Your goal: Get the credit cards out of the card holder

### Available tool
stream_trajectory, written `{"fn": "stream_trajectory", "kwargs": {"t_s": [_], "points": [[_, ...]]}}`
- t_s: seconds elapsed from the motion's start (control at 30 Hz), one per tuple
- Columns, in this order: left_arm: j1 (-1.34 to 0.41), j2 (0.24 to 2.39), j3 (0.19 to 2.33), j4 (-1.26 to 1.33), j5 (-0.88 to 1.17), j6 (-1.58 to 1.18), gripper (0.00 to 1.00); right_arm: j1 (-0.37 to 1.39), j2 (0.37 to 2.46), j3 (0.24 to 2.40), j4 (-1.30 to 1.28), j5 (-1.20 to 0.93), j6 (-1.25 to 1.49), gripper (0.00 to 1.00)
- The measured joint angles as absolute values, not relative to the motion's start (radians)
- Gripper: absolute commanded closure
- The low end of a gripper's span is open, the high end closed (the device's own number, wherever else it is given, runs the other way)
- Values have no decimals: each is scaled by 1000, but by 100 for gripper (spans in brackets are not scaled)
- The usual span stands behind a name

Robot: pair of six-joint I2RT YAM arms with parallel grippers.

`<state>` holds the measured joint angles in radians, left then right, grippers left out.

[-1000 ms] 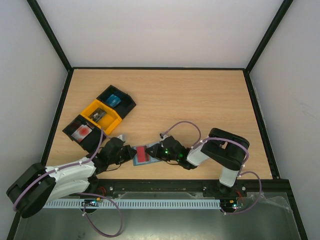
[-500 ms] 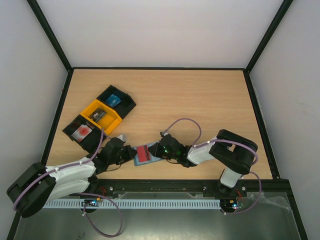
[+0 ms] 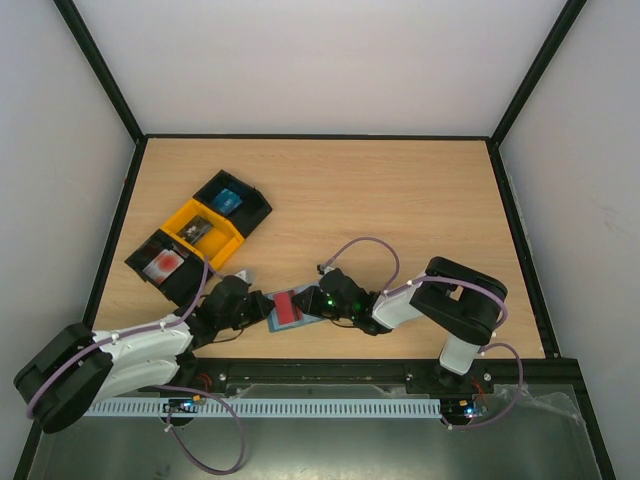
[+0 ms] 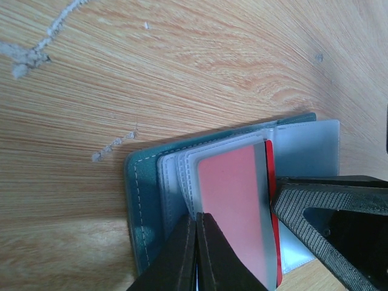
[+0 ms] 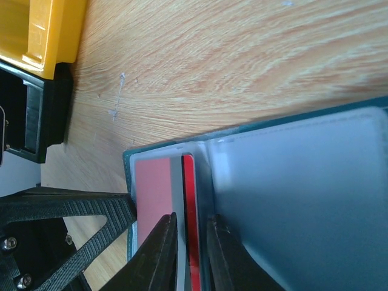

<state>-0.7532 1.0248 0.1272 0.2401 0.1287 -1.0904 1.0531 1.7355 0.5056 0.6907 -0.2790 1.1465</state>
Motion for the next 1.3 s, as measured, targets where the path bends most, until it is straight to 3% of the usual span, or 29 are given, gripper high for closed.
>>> {"fn": "stream_trajectory", "kwargs": {"t_s": [0.13,0.4,0.67,1.03,1.3], "points": [[-759,1035,128,248,123,-1096,97,1051,1737,499,694,-279,1151,98],[-772,1040,136,241,130,-1099,91,1055,1687,428,737,-273,1160,98],[-774,1041,146,225,128,-1087,95,1056,1655,365,781,-261,1179,98],[-774,1071,158,241,134,-1086,92,1056,1582,312,783,-224,1187,98],[-779,1093,172,241,134,-1085,95,1055,1586,305,812,-249,1196,85]]}}
